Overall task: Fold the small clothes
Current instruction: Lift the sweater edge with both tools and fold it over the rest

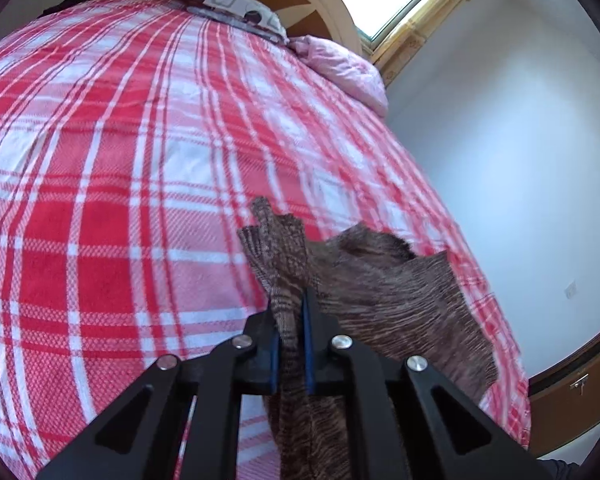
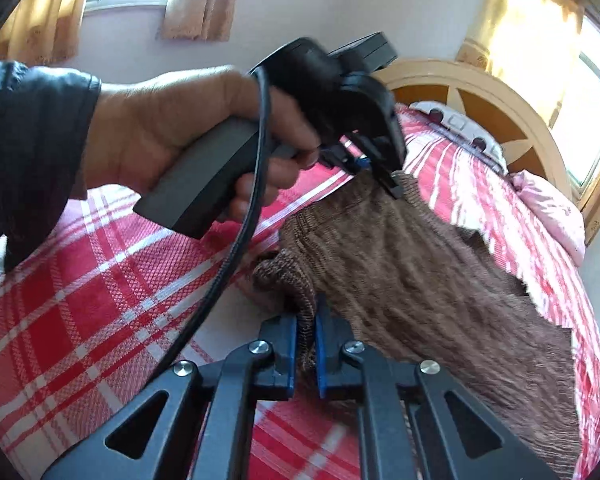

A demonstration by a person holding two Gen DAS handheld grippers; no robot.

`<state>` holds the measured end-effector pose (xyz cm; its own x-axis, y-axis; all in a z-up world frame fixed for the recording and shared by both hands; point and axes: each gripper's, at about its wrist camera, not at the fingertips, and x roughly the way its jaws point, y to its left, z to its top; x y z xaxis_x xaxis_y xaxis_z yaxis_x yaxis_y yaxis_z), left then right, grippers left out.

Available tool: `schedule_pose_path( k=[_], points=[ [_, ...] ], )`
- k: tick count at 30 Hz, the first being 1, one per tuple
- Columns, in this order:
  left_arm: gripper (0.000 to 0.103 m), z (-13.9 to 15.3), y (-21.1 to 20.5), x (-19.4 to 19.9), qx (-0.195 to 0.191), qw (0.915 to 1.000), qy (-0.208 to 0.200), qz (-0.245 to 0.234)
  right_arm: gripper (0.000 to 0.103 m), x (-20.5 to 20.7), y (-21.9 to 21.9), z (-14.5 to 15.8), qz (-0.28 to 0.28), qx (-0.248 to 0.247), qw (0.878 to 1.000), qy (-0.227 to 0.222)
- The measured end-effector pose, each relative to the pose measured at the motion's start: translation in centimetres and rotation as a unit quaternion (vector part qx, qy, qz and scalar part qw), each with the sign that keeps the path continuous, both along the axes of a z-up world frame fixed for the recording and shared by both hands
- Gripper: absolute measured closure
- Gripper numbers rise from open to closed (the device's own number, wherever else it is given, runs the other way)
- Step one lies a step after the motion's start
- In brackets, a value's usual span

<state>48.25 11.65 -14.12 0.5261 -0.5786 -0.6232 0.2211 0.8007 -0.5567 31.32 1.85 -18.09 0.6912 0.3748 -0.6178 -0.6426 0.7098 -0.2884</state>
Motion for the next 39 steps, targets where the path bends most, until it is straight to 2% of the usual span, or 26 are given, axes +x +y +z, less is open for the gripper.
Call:
schedule_pose_path(
  k=[4, 9, 12, 24, 31, 35, 39],
  points=[
    [0.095, 1.5, -1.0, -0.3, 0.009, 0.9999, -0.015, -0.003, 0.098, -0.2, -2.3, 1.4, -0.011, 0.022, 1.000, -0.008],
    [0.095, 2.0, -2.2, 0.0, -0.003, 0.9999, -0.013, 0.004, 0.098, 0.5, -6.0, 2.5, -0.044, 0.070, 0.996, 0.009],
    [0.095, 2.8, -3.4, -0.2, -0.004, 0.9997, -0.026, 0.002, 0.099, 1.3, -7.9, 3.0, -0.056, 0.080, 0.995, 0.010],
    [0.095, 4.2, -8.7, 0.2, -0.007, 0.9992, -0.034, -0.022, 0.099, 2.1, -14.4, 4.5, -0.099, 0.121, 0.988, 0.012],
    [0.095, 4.3, -12.7, 1.1, -0.010, 0.9989, -0.027, -0.038, 0.099, 3.1, -18.8, 5.4, -0.129, 0.146, 0.981, 0.018],
    [0.095, 4.3, -16.5, 1.9, -0.007, 0.9978, -0.025, -0.060, 0.099, 3.5, -22.1, 5.9, -0.153, 0.156, 0.976, 0.016],
    [0.095, 3.8, -20.8, 2.5, 0.002, 0.9961, -0.019, -0.086, 0.099, 4.1, -25.5, 5.6, -0.178, 0.172, 0.968, 0.033]
  ],
)
